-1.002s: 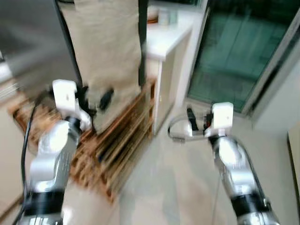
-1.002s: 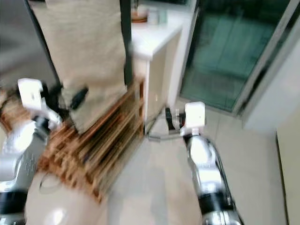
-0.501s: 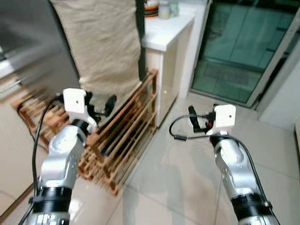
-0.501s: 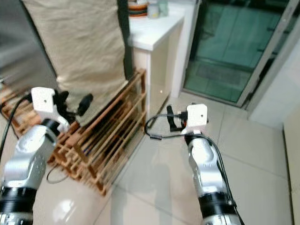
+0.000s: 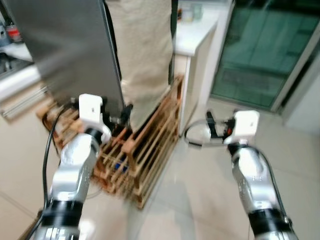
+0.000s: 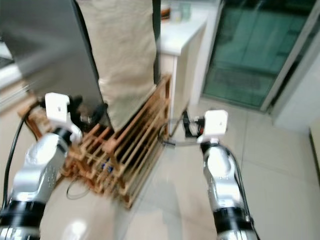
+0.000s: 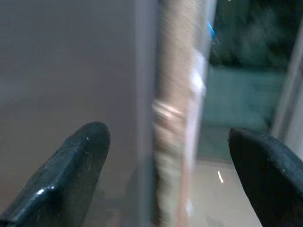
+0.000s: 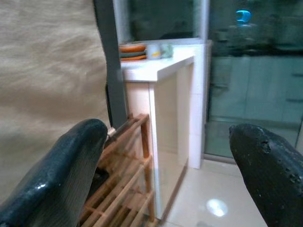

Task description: Restocking fridge

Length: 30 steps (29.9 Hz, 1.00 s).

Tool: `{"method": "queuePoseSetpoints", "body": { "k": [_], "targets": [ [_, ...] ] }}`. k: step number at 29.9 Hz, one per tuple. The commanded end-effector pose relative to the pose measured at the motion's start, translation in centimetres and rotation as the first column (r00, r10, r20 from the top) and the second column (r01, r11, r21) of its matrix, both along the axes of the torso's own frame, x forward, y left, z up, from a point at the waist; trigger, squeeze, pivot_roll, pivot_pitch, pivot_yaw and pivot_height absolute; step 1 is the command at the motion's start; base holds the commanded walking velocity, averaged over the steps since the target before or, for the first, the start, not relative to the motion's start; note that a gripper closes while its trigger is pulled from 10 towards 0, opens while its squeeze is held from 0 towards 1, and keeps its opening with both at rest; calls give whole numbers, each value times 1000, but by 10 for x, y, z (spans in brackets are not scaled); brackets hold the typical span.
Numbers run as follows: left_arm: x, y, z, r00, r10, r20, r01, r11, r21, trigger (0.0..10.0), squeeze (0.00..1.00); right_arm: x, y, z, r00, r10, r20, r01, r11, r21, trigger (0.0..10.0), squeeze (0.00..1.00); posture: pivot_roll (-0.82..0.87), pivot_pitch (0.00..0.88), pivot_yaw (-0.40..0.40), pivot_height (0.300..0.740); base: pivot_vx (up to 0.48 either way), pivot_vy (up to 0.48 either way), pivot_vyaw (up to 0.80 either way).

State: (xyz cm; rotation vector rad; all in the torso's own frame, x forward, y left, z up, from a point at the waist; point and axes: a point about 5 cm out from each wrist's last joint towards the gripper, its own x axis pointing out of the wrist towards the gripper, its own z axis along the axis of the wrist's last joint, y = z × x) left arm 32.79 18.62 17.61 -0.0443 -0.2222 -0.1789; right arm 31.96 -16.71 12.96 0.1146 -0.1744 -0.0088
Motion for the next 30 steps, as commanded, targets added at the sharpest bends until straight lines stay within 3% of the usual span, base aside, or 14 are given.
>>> {"method": "queuePoseSetpoints", "body": {
  "k": [1, 4, 7, 9, 10, 16, 23, 25, 30],
  "targets": [
    [0, 7, -1, 998, 53, 25, -52, 998, -39, 10000, 0, 1, -6, 10, 998, -39, 43, 38, 999, 21, 10000, 0, -80, 0, 39, 740, 0, 0, 0],
    [1, -10, -22, 1000, 29, -7, -29, 998, -52, 10000, 0, 2, -14, -5, 996, -91, -1, 91, 995, 46, 10000, 0, -83, 0, 41, 740, 0, 0, 0],
    [4, -22, -37, 997, -11, -77, 8, 999, -32, 10000, 0, 2, -13, -11, 995, -95, -11, 95, 995, -8, 10000, 0, -88, 0, 44, 740, 0, 0, 0],
    [5, -28, -45, 990, -54, -127, 53, 999, -15, 10000, 0, 3, -12, -11, 996, -92, -17, 91, 996, -19, 10000, 0, -90, 0, 45, 740, 0, 0, 0],
    [3, -38, -52, 979, -124, -160, 126, 992, 3, 10000, 0, 3, -10, -11, 996, -87, -15, 87, 996, -24, 10000, 0, -95, 0, 46, 740, 0, 0, 0],
    [5, -48, -51, 976, -169, -138, 171, 985, 6, 10000, 0, 3, -9, -13, 996, -85, -16, 84, 996, -33, 10000, 0, -97, 0, 47, 740, 0, 0, 0],
    [10, -46, -45, 982, -154, -113, 155, 988, 1, 10000, 0, 4, -7, -13, 997, -80, -4, 80, 996, -45, 10000, 0, -93, 0, 50, 740, 394, 0, 0],
    [10, -52, -53, 975, -172, -140, 174, 985, 5, 10000, 0, 4, -3, -15, 998, -65, -8, 65, 996, -55, 10000, 0, -95, 0, 49, 740, 463, 0, 0],
    [13, -58, -50, 975, -180, -127, 183, 983, 9, 10000, 0, 4, 0, -15, 999, -45, -9, 44, 996, -71, 10000, 0, -101, 0, 51, 740, 462, 0, 0]
  ]
}}
